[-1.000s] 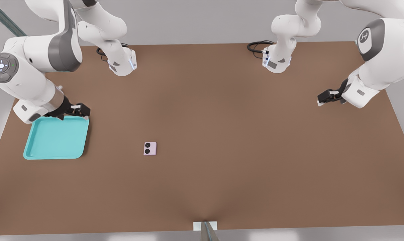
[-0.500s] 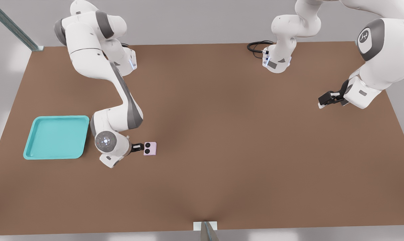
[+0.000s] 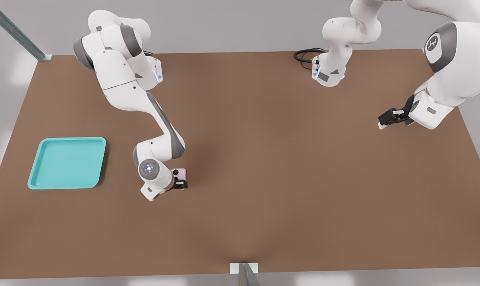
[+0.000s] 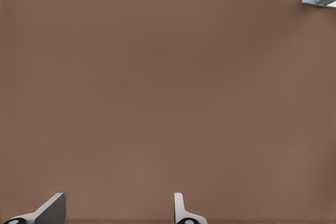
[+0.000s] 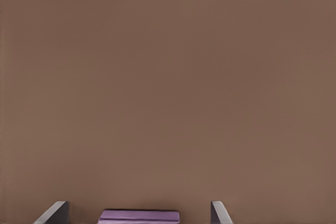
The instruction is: Keep left arm still and place phone on the tray with right arm
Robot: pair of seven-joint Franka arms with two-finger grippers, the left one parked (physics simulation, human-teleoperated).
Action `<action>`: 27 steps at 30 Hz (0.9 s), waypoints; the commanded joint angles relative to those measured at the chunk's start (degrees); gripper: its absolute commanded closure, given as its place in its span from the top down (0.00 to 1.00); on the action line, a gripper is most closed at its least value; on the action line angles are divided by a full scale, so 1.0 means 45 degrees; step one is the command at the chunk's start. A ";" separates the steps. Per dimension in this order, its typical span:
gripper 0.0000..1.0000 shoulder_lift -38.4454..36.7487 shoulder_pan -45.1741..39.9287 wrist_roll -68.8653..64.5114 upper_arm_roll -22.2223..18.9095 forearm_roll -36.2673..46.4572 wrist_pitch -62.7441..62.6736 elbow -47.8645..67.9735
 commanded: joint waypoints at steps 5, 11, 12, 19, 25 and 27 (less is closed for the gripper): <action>1.00 -0.0641 -0.0034 0.2077 0.0490 0.0036 0.0671 -0.1198; 1.00 -0.1111 -0.0092 0.2077 0.0627 0.0036 0.0808 -0.2293; 1.00 -0.1150 -0.0092 0.2077 0.0647 0.0036 0.0827 -0.2410; 1.00 -0.0994 -0.0248 0.1960 0.0647 -0.0023 0.1628 -0.2918; 1.00 -0.0486 -0.0210 0.1979 0.0647 -0.0043 0.2351 -0.2899; 1.00 -0.0369 -0.0209 0.1960 0.0647 -0.0043 0.2546 -0.2899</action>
